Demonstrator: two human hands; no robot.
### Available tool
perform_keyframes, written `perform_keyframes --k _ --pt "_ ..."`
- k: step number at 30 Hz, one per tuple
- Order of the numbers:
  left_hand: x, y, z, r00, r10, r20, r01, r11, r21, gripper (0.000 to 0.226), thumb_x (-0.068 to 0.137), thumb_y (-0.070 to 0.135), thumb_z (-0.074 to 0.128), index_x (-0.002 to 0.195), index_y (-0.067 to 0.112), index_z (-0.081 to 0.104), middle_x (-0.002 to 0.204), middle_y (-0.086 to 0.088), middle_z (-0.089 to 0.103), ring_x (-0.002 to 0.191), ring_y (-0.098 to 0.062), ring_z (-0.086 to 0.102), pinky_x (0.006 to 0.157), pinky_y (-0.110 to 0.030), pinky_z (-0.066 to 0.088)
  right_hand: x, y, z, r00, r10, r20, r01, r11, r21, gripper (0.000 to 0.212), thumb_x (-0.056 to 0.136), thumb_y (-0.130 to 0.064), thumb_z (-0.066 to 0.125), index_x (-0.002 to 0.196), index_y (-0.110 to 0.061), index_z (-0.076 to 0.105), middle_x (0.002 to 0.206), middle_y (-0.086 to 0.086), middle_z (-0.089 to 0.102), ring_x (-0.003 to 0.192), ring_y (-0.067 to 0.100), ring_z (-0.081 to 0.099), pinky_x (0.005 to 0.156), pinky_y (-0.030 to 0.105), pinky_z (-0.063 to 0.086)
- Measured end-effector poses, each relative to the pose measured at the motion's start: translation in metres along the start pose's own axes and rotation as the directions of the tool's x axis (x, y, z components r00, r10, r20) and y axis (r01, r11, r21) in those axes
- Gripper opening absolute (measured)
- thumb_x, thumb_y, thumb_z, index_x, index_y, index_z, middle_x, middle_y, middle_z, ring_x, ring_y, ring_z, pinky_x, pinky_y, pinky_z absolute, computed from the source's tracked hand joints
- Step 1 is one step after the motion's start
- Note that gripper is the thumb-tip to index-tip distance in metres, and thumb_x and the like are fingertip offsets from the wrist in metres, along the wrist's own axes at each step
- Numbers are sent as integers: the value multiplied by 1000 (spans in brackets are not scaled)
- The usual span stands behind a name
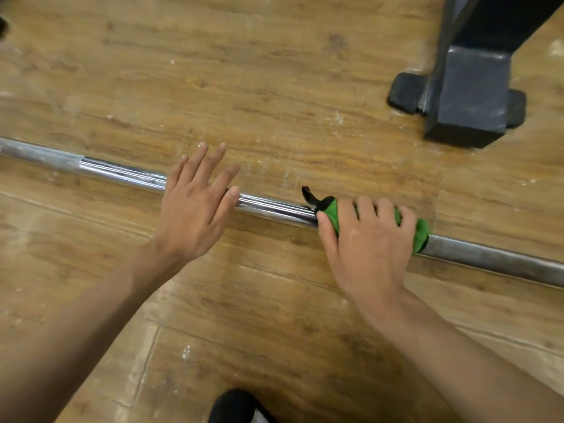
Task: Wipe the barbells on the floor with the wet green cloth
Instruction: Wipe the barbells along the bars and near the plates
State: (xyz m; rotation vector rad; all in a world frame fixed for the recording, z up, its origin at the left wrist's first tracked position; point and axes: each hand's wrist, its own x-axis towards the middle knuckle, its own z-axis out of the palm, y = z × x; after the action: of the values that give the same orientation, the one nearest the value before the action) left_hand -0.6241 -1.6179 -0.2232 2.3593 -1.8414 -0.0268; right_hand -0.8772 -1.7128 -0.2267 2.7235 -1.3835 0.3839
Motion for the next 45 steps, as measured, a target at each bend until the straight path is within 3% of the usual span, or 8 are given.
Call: perform_keyframes --k 4,8,12,20,25,31,37,45 --pt "15 0 -2 999 -22 33 22 1000 4 57 110 42 24 146 13 57 161 -14 42 155 -36 27 122 -54 22 21 25 4 960 -264 89 269 962 -45 47 110 -49 34 114 -11 60 96 10 65 85 32 60 85 47 45" --pt "26 -1 2 996 -46 74 43 998 44 64 109 47 19 148 11 53 159 -15 45 154 -37 28 120 -54 24 33 57 5 833 -549 67 552 832 -49 54 98 -38 62 138 -3 53 108 17 63 86 37 62 83 51 51" --pt "35 2 -2 986 -84 144 74 994 75 68 108 50 14 155 11 45 161 -16 42 155 -37 26 123 -54 22 45 68 11 777 -622 90 628 774 -75 78 88 -26 77 152 0 41 115 20 60 89 40 60 70 50 51" --pt "52 12 -35 851 -194 489 144 980 138 95 91 67 -4 163 16 30 166 -12 35 159 -30 18 128 -44 12 53 72 -1 713 -660 236 690 720 -69 90 87 -34 73 158 1 31 122 18 55 94 32 57 67 42 48" --pt "55 16 -65 759 -83 645 -21 988 151 81 103 68 18 160 14 34 161 -10 43 151 -27 35 118 -36 25 49 79 -4 702 -685 196 699 715 -5 75 82 -11 62 152 7 40 116 26 57 87 39 58 59 46 50" --pt "25 -33 -74 794 88 601 -206 970 130 112 80 82 -27 167 19 5 173 -12 11 161 -25 4 129 -36 4 42 76 0 748 -636 191 632 770 86 90 68 -4 86 148 7 45 106 25 54 81 42 57 58 48 50" --pt "14 -85 -40 845 405 349 -471 873 125 78 109 62 7 166 8 10 172 -18 14 160 -35 11 127 -47 14 42 61 -7 792 -552 260 558 828 57 70 96 -44 51 150 -3 36 108 15 65 86 35 63 64 43 55" --pt "45 -85 -27 796 525 300 -568 820 73 81 108 62 5 165 7 14 170 -17 22 158 -35 20 126 -50 24 48 17 -28 820 -249 516 333 940 -76 69 103 -55 23 152 -10 39 126 11 61 107 36 59 84 50 52"
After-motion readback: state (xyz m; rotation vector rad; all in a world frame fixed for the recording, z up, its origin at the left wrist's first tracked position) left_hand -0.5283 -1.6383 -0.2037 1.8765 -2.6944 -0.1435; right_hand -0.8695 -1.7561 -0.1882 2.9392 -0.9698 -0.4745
